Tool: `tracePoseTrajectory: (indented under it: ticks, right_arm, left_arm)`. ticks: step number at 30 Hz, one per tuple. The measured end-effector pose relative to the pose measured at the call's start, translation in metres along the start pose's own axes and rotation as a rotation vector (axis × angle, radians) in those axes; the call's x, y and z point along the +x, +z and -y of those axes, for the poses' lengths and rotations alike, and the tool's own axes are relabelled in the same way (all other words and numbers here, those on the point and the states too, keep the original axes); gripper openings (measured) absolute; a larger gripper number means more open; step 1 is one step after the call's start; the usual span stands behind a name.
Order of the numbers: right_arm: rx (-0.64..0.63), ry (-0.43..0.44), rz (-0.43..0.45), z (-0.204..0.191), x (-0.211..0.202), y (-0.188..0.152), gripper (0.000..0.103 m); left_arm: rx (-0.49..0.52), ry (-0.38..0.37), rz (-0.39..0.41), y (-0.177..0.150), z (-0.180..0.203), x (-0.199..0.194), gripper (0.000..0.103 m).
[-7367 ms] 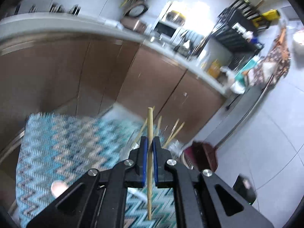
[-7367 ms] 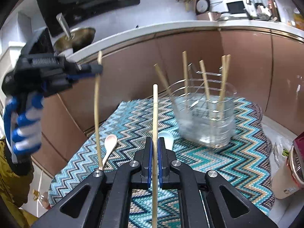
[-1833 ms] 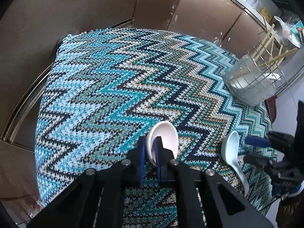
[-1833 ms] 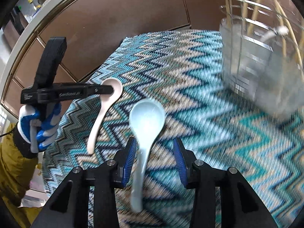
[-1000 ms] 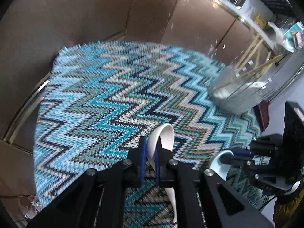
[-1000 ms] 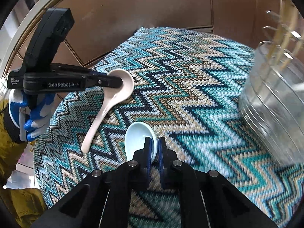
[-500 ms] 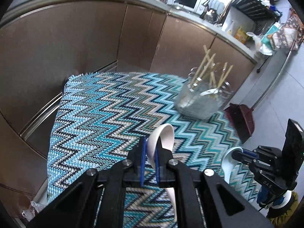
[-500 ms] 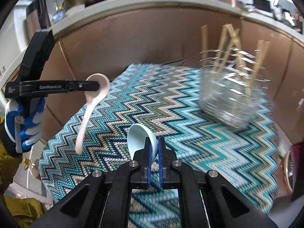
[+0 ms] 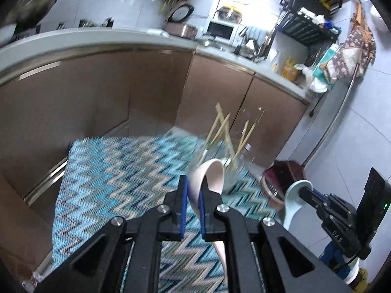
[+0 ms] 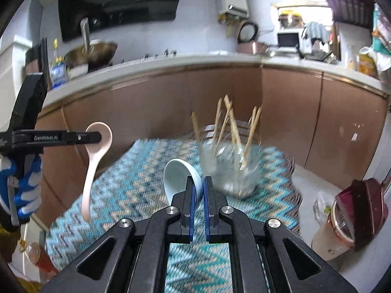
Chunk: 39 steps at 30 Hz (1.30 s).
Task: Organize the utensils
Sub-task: 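Drop the spoon into the wire holder with the left tool while the right tool drops its spoon in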
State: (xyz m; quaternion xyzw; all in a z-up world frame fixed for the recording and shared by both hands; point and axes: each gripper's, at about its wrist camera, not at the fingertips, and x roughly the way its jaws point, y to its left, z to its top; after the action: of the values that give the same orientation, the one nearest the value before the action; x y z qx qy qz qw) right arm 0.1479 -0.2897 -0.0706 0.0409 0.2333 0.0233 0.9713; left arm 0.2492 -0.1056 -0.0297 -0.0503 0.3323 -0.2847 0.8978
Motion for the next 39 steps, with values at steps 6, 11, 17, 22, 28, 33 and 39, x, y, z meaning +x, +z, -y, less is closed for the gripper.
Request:
tracePoseTrajectory:
  ticks: [6, 11, 17, 22, 28, 33, 39]
  right_arm:
    - [-0.003, -0.061, 0.141, 0.019, 0.004, 0.046, 0.006]
    - [-0.038, -0.127, 0.255, 0.032, 0.029, 0.082, 0.006]
    - [-0.060, -0.207, 0.323, 0.052, 0.071, 0.100, 0.006]
    - [-0.062, -0.230, 0.335, 0.065, 0.105, 0.097, 0.006]
    - [-0.088, -0.251, 0.340, 0.064, 0.131, 0.071, 0.006]
    - [-0.099, -0.252, 0.296, 0.059, 0.147, 0.046, 0.007]
    - [-0.085, -0.230, 0.244, 0.057, 0.147, 0.031, 0.029]
  left_arm:
    - [0.016, 0.006, 0.124, 0.054, 0.038, 0.018, 0.007]
    - [0.032, 0.081, 0.258, 0.097, 0.061, 0.049, 0.007]
    - [0.038, 0.188, 0.338, 0.109, 0.069, 0.113, 0.007]
    - [0.031, 0.252, 0.356, 0.096, 0.066, 0.157, 0.007]
    - [0.012, 0.308, 0.374, 0.075, 0.060, 0.189, 0.008]
    - [0.016, 0.339, 0.373, 0.052, 0.056, 0.198, 0.009]
    - [0.007, 0.286, 0.375, 0.043, 0.056, 0.182, 0.026]
